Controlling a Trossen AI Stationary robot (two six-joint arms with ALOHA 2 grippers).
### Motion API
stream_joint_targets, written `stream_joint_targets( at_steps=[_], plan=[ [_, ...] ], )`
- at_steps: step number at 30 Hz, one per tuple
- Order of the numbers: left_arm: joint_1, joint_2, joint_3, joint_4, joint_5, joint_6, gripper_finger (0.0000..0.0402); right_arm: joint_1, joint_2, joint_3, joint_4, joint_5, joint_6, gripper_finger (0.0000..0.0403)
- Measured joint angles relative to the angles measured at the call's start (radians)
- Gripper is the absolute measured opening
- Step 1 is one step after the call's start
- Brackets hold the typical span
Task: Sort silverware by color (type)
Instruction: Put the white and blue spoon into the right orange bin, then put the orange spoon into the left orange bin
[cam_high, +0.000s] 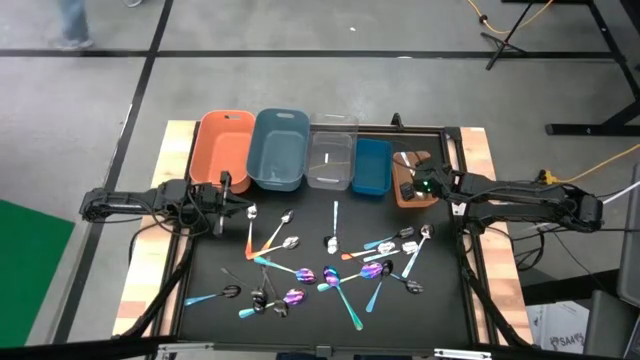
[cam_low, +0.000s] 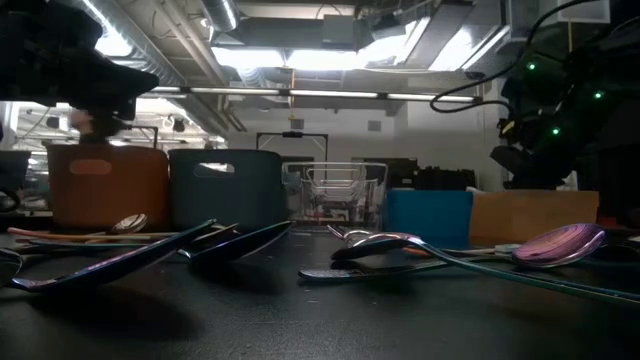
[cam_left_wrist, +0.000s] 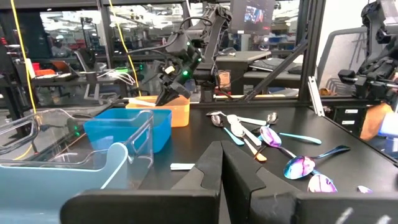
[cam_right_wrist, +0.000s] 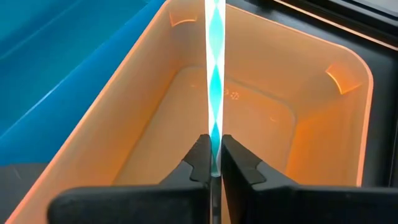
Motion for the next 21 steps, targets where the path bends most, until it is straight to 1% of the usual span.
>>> stream_joint_targets(
  at_steps=[5, 15, 21],
  plan=[
    [0.0, 0.0, 0.0, 0.0, 0.0, 0.0, 0.0, 0.001, 0.0, 0.0, -0.001, -0.007, 0.0, 0.0028],
    [0.0, 0.0, 0.0, 0.0, 0.0, 0.0, 0.0, 0.001, 0.0, 0.0, -0.001, -0.01, 0.0, 0.0069],
    [0.0, 0.0, 0.0, 0.002, -0.01, -0.004, 0.0, 0.001, 0.0, 0.0, -0.001, -0.01, 0.0, 0.0074]
  ],
)
